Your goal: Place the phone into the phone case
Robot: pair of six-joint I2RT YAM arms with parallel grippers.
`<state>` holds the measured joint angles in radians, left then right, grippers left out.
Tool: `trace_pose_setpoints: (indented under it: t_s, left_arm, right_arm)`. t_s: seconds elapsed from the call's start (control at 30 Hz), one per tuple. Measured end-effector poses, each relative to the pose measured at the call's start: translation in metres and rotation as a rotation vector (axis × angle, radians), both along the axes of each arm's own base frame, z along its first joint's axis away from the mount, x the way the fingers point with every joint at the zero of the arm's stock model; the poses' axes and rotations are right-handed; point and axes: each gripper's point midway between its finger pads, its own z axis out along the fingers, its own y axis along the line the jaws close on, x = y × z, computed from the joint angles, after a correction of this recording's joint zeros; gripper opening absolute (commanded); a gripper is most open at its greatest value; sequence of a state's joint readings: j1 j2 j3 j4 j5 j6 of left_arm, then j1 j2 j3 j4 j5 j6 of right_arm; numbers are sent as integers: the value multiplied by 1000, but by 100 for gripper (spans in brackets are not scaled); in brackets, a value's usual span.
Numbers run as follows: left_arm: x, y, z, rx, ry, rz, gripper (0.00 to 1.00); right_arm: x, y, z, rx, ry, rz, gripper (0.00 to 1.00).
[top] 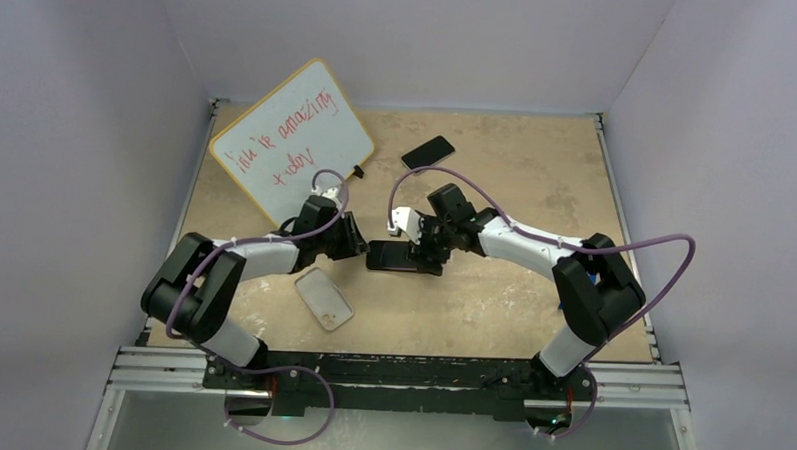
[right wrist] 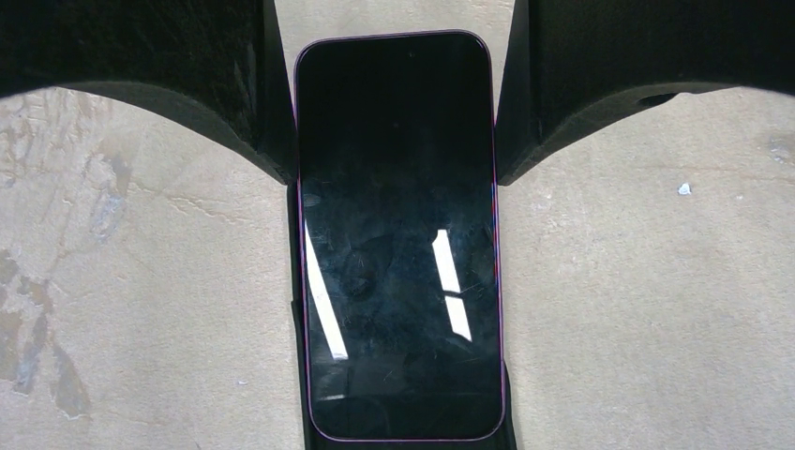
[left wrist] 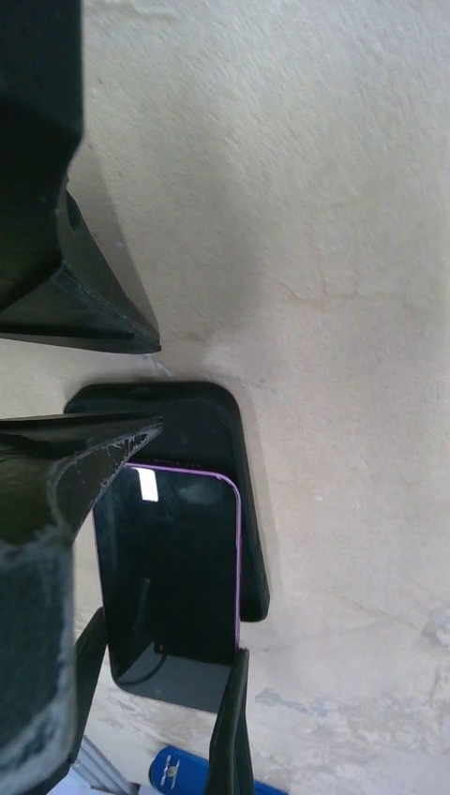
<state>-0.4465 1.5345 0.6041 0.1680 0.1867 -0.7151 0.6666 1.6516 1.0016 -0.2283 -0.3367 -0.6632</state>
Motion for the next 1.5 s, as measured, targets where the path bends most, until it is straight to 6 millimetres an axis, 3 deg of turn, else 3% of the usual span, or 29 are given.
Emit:
trace_pose_setpoints:
  t_s: [0.2,0.4,1.1,1.5]
  left_arm:
    - [4,-12,-3,-18,-5,-31,25]
    - [4,-18,-7,-12,-9,-62,0]
    - [0,-29,-5,-33,-22,-136,0]
    - [-3,-35,-3,-67,-4,-143,0]
  right_arm:
    - [-4,-2,-4,1,11,4,35]
    - [-7,-2,-5,0,25,2,35]
    - [-11,-1,-6,-5,30,11,33]
    - [-13,1,-18,-23,52,17,34]
